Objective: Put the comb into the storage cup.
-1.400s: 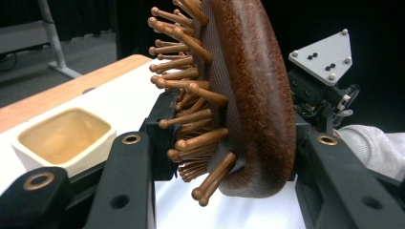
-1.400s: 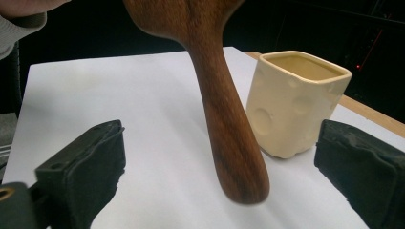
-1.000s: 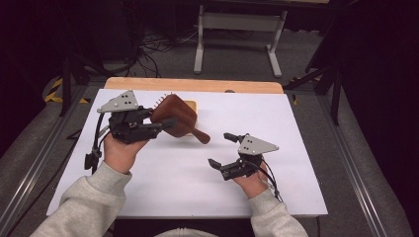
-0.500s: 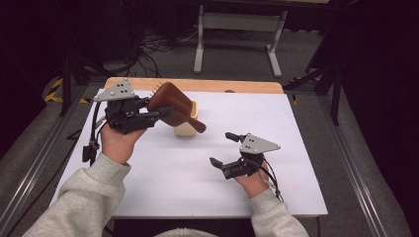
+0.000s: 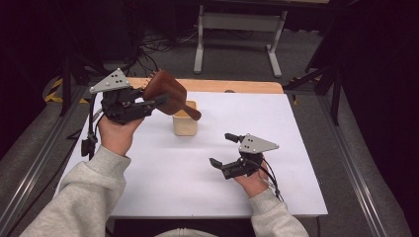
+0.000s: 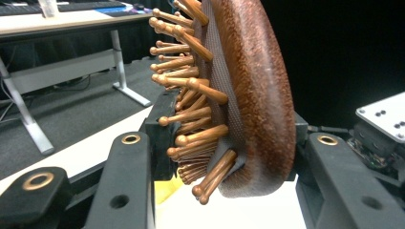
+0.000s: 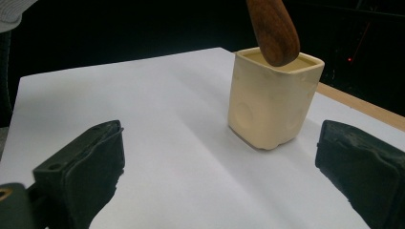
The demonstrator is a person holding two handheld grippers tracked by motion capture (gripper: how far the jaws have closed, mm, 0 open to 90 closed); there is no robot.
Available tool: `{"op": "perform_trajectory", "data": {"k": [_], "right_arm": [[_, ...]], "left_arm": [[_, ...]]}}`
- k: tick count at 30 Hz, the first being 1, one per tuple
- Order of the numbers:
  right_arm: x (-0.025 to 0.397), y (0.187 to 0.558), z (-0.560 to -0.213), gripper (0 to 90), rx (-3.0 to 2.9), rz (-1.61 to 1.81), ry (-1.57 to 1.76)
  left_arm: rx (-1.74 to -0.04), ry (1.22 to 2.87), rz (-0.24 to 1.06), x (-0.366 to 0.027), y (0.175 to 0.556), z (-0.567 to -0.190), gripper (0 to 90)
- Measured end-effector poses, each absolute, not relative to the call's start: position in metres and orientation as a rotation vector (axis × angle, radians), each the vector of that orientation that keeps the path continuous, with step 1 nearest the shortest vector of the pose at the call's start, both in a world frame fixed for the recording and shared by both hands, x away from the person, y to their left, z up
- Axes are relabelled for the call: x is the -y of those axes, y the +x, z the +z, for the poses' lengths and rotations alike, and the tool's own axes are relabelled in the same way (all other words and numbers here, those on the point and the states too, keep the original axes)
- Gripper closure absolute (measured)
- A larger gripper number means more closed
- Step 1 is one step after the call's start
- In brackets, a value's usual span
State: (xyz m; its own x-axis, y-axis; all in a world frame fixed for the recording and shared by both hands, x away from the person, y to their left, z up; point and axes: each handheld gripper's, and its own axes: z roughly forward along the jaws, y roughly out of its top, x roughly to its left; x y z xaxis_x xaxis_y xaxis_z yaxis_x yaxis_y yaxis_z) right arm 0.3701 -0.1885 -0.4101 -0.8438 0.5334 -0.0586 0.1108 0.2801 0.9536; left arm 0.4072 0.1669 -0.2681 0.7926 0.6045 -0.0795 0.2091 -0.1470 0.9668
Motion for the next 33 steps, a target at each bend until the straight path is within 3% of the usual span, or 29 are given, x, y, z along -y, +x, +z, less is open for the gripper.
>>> {"op": "perform_trajectory", "data": {"k": [33], "right_arm": [[0.191, 0.37, -0.409, 3.7, -2.176, 1.586, 0.584]], "left_arm": [[-0.764, 1.701, 0.5, -0.168, 0.432, -0.271, 55.8]]}}
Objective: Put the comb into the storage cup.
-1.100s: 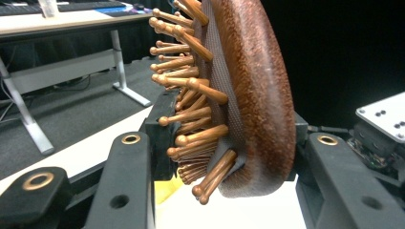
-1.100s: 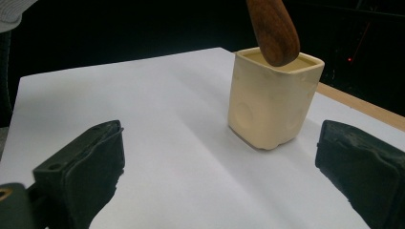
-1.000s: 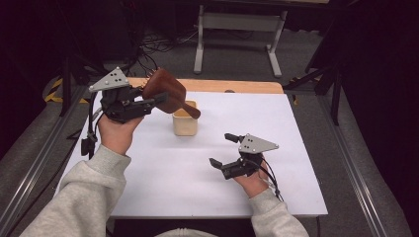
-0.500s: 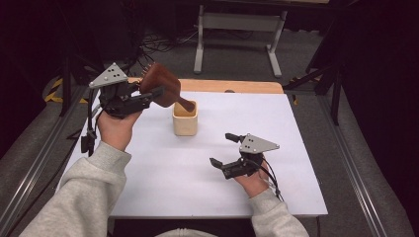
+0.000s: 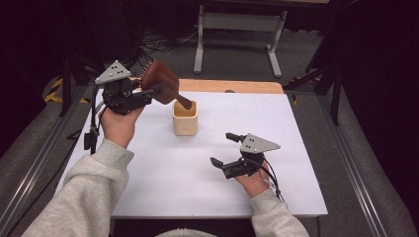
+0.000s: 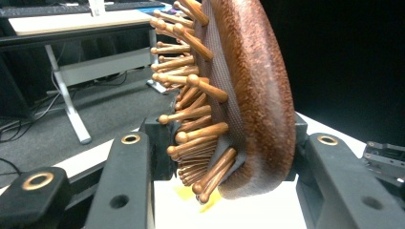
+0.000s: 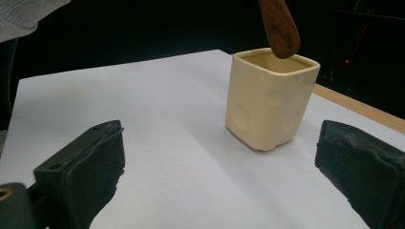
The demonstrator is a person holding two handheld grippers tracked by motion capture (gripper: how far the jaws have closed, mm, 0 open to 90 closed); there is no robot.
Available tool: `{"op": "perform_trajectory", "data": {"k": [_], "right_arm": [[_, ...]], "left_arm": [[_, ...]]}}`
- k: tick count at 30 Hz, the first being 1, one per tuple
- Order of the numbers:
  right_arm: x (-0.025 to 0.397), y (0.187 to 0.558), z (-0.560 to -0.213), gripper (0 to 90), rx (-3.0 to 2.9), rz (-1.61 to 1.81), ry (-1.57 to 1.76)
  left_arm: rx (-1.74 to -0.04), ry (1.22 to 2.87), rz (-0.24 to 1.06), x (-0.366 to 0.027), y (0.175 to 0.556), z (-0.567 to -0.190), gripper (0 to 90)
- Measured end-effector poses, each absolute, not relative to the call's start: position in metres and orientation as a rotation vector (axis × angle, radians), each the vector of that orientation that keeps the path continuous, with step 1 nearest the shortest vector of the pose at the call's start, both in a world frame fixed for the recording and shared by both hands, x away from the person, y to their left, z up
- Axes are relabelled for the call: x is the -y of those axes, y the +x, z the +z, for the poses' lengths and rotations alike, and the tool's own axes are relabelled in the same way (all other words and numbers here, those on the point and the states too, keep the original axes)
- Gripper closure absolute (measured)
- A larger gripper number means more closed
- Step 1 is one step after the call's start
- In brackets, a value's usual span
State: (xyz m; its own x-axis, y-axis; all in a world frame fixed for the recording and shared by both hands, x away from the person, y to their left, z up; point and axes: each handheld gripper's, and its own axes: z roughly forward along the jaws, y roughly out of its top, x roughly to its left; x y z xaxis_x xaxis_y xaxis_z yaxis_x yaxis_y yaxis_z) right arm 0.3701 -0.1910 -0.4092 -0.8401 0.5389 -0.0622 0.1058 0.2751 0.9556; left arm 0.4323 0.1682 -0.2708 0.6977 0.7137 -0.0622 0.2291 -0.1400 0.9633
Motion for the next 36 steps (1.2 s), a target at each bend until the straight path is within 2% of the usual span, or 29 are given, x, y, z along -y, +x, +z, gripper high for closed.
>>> {"op": "perform_trajectory", "data": {"k": [15, 36], "right_arm": [[0.192, 0.371, -0.409, 3.7, -2.174, 1.593, 0.586], [0.195, 0.371, -0.409, 3.8, -2.176, 1.605, 0.588]], "left_arm": [[-0.812, 1.729, 0.501, -0.16, 0.45, -0.282, 55.7], [-0.884, 1.798, 0.436, -0.145, 0.474, -0.303, 55.3]]}}
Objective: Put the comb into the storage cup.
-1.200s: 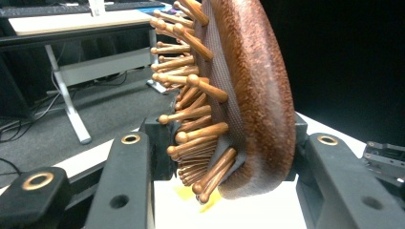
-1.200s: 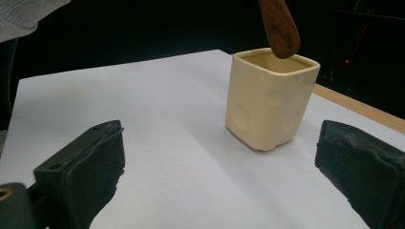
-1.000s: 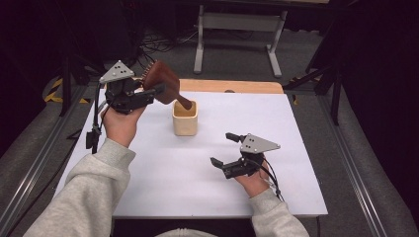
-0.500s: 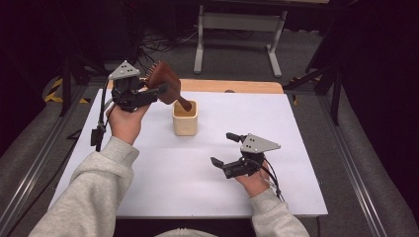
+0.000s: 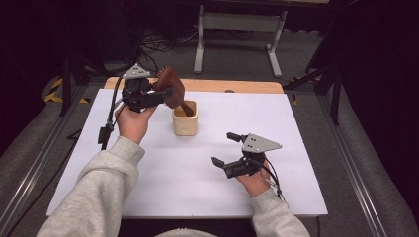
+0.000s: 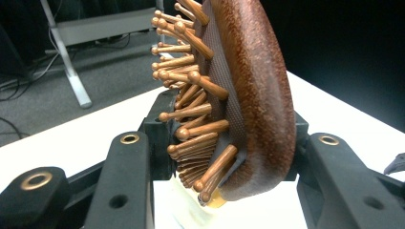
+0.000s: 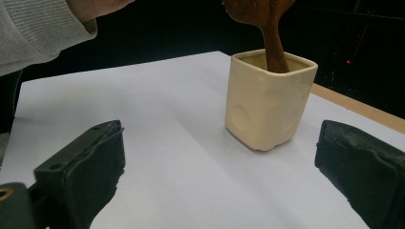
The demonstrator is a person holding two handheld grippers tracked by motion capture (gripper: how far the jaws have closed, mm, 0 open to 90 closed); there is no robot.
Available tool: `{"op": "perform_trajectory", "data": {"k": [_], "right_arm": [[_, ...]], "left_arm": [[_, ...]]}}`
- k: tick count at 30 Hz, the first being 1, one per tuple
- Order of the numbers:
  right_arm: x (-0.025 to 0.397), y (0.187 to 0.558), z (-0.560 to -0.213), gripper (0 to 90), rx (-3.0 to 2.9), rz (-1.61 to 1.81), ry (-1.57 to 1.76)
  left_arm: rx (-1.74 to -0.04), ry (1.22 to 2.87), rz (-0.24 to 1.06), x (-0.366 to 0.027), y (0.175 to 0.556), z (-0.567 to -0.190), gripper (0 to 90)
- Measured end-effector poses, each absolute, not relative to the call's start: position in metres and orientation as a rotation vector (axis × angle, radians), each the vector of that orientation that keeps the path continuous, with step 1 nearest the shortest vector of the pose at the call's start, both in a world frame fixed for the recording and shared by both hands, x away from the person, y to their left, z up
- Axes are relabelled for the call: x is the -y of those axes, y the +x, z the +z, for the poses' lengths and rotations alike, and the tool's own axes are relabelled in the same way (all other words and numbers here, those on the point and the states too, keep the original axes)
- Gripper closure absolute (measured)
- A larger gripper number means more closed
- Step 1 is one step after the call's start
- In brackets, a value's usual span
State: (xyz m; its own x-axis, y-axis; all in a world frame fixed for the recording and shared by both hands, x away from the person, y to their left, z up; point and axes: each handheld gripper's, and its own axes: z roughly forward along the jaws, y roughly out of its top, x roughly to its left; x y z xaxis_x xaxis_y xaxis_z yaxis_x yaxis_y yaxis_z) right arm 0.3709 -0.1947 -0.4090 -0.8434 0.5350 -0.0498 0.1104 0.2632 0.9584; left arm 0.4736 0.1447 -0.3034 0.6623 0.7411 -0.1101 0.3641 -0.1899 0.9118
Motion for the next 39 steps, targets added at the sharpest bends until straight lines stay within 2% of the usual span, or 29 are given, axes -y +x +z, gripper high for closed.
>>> {"op": "perform_trajectory", "data": {"k": [32, 36, 39], "right_arm": [[0.194, 0.37, -0.41, 4.0, -2.183, 1.606, 0.583], [0.193, 0.37, -0.41, 4.0, -2.185, 1.605, 0.582], [0.194, 0.37, -0.41, 4.0, -2.184, 1.606, 0.582]], "left_arm": [[-0.967, 1.865, 0.318, -0.142, 0.492, -0.324, 53.8], [-0.964, 1.873, 0.322, -0.142, 0.492, -0.324, 51.0], [-0.958, 1.869, 0.326, -0.143, 0.491, -0.324, 44.2]]}}
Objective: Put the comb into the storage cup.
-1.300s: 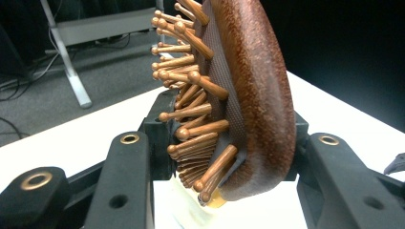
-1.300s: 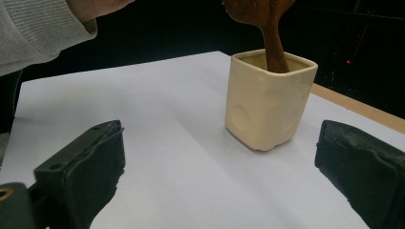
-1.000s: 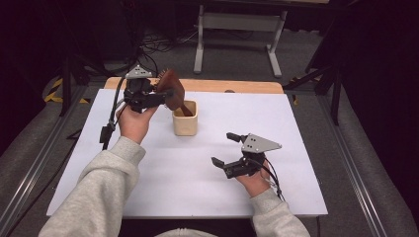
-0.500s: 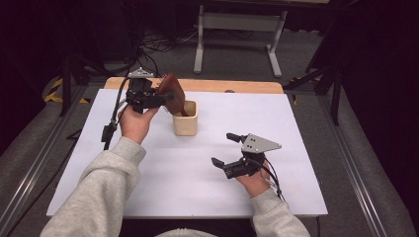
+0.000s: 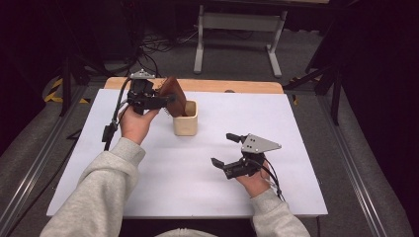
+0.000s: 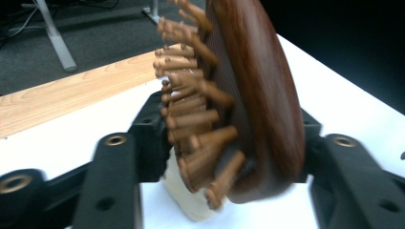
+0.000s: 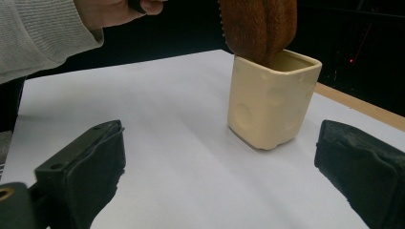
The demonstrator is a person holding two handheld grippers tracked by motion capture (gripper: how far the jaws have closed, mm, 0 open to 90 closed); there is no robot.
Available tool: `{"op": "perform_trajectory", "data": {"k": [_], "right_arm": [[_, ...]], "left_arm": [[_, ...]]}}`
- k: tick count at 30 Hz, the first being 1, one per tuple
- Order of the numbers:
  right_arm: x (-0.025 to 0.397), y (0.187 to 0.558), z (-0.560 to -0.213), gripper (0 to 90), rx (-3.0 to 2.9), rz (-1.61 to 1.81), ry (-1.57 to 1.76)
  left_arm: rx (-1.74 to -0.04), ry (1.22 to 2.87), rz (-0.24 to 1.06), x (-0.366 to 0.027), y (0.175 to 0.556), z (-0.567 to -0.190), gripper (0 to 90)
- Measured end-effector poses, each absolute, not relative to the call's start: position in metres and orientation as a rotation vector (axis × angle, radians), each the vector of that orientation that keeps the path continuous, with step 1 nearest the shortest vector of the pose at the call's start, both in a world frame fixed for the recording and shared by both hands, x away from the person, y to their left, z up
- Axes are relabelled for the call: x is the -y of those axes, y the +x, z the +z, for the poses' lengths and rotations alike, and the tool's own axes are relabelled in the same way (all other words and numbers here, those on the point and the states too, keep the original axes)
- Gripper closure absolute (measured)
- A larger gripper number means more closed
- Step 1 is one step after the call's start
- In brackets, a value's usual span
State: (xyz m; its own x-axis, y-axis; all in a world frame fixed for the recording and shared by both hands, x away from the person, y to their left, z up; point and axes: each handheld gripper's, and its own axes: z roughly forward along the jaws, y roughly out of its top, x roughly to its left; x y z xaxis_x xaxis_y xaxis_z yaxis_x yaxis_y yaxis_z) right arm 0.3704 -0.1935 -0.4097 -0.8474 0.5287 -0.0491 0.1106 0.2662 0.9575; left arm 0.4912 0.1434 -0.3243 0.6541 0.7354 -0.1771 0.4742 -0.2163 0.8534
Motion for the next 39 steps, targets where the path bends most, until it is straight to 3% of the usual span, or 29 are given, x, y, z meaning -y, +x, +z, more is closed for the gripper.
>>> {"op": "perform_trajectory", "data": {"k": [3, 4, 9, 12, 23, 39], "right_arm": [[0.194, 0.37, -0.41, 4.0, -2.184, 1.608, 0.584], [0.194, 0.37, -0.41, 4.0, -2.184, 1.608, 0.584], [0.194, 0.371, -0.41, 4.0, -2.181, 1.608, 0.584], [0.195, 0.371, -0.409, 4.0, -2.183, 1.605, 0.587], [0.198, 0.372, -0.405, 3.8, -2.17, 1.613, 0.586], [0.217, 0.367, -0.391, 3.7, -2.138, 1.591, 0.581]], "left_arm": [[-0.938, 1.846, 0.332, -0.147, 0.49, -0.323, 36.7], [-0.934, 1.844, 0.341, -0.148, 0.489, -0.323, 29.3], [-0.894, 1.814, 0.341, -0.155, 0.485, -0.324, 10.1], [-0.88, 1.789, 0.35, -0.158, 0.483, -0.324, 3.4], [-0.738, 1.78, 0.515, -0.171, 0.447, -0.308, 0.3], [-0.573, 1.76, 0.49, -0.199, 0.396, -0.324, 0.2]]}}
